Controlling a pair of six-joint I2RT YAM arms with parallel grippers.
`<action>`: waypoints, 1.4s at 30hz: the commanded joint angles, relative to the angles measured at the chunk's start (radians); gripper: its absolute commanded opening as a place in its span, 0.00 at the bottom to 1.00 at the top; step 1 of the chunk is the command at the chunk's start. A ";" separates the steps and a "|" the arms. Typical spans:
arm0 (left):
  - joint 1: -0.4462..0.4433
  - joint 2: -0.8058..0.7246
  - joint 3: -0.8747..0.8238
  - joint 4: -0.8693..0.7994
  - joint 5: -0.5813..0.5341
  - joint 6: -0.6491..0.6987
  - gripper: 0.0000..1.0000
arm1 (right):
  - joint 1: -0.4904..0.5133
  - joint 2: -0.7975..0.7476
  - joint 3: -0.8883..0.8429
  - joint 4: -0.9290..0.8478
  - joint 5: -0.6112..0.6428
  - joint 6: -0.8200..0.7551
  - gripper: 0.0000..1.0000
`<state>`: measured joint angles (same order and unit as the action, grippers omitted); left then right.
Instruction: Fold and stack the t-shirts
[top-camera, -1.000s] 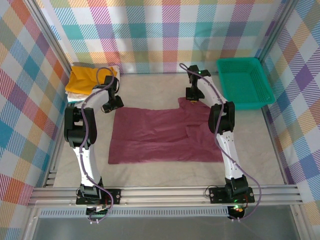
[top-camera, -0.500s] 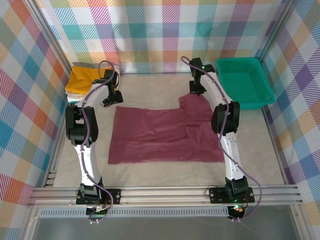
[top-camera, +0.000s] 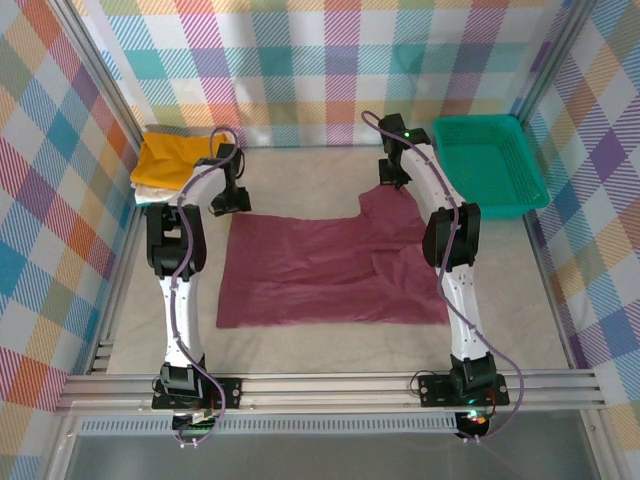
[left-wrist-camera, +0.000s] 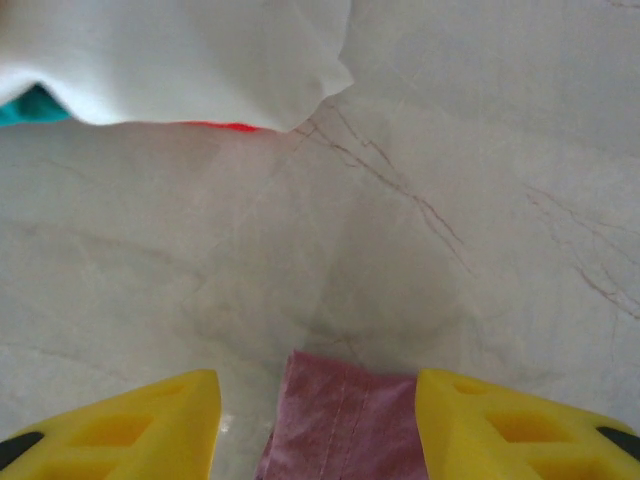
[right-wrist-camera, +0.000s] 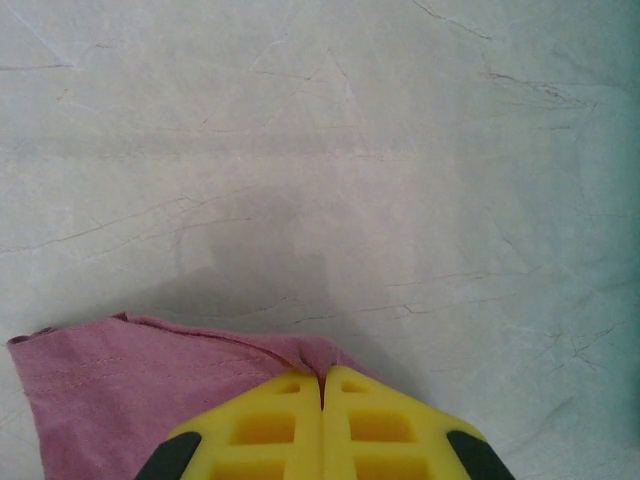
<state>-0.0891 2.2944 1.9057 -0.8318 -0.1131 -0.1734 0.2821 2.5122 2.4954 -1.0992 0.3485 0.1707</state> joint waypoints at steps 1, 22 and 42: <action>0.003 0.027 0.050 -0.025 0.018 0.020 0.48 | 0.005 -0.062 -0.010 0.008 0.012 -0.010 0.00; 0.001 -0.021 0.022 0.016 -0.084 0.022 0.00 | -0.014 -0.156 -0.064 0.026 0.029 -0.011 0.00; -0.040 -0.283 -0.351 0.323 -0.204 0.052 0.00 | -0.023 -0.552 -0.685 0.504 -0.012 -0.101 0.00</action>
<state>-0.1089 2.0850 1.6188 -0.5877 -0.2771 -0.1368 0.2668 2.0457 1.8862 -0.7319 0.3542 0.0879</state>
